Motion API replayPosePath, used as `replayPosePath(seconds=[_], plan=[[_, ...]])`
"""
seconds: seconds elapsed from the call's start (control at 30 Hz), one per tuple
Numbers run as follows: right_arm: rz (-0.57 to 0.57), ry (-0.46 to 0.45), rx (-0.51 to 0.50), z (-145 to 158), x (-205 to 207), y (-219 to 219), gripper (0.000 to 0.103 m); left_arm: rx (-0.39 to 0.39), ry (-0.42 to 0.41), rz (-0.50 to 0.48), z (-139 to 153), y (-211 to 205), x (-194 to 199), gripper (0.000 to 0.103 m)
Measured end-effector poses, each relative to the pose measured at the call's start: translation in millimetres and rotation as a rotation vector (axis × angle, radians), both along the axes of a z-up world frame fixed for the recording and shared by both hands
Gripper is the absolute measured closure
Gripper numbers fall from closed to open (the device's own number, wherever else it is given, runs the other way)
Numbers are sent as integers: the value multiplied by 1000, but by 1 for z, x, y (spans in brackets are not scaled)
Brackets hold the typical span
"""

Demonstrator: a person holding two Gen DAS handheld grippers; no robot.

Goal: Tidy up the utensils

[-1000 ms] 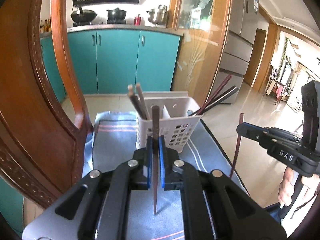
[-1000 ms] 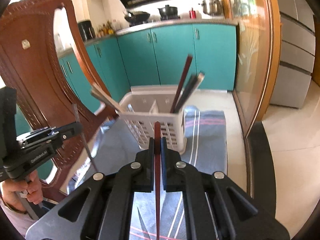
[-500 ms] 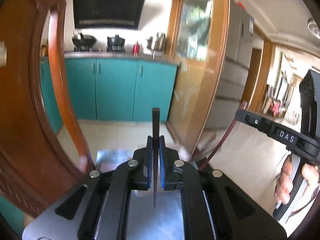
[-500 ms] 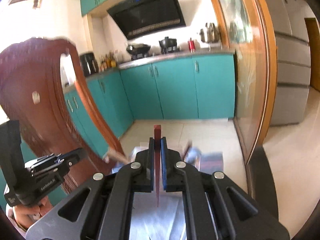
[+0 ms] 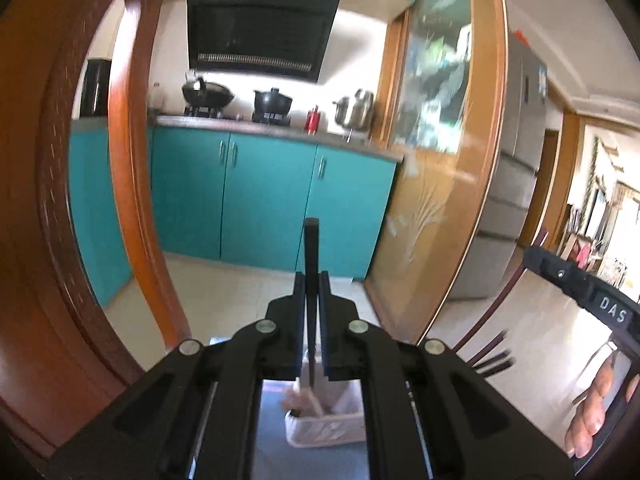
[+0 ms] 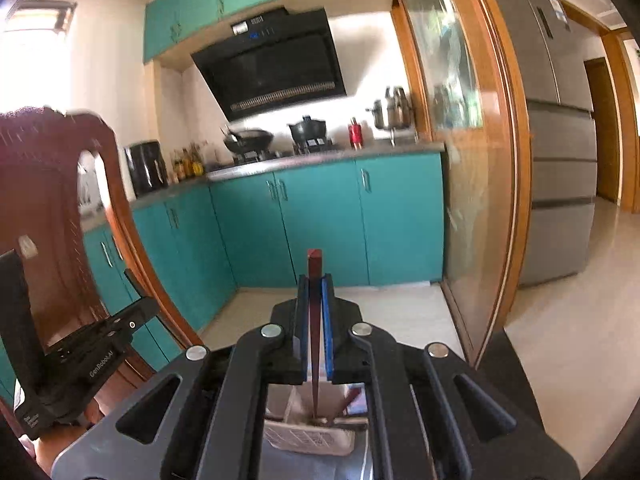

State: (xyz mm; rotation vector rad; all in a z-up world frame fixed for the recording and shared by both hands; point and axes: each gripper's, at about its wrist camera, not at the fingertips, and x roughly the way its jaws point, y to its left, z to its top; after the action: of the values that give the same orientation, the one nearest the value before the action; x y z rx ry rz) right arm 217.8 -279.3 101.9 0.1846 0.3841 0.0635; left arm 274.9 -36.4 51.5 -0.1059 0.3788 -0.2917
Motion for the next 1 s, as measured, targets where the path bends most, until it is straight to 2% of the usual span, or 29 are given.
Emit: replayPosePath(seconds=[0.17,0.27,0.33,0.4,0.43,0.53,0.6,0.63,0.7,0.77,0.83,0.93,1.0], plan=[[3,40,-22,-28,5,3,96,9,49,-1,-26,2,5,95],[-17,62,-26,-39,3,1,95,-1,54,2,-30,6,4,94],[-27,59,-14,-40,-2,-3,93,-12,50,3,-28,9,0,86],[-34,50,-3,-38,-10,-7,86,-26,30,12,-25,15,-9,70],[-39,40,4,-36,-15,-9,84,-28,15,12,-22,18,-17,67],[-51,-31,10,-24,-47,-13,66,-20,-15,10,-14,25,-41,52],[-55,-73,-2,-22,-70,-12,45,-6,-28,13,-13,27,-58,32],[-54,-89,-10,-23,-81,-10,41,6,-32,15,-13,27,-66,28],[-38,-102,-47,-35,-108,-4,23,47,-43,12,-19,25,-88,13],[-23,-111,-75,-52,-126,3,13,93,-45,16,-29,21,-103,5],[-7,-84,-135,-77,-136,15,5,135,-39,22,-43,15,-114,3],[-19,-2,-260,-105,-132,34,3,205,-40,48,-70,8,-125,3],[-24,19,-295,-112,-129,40,3,233,-25,77,-79,7,-126,3]])
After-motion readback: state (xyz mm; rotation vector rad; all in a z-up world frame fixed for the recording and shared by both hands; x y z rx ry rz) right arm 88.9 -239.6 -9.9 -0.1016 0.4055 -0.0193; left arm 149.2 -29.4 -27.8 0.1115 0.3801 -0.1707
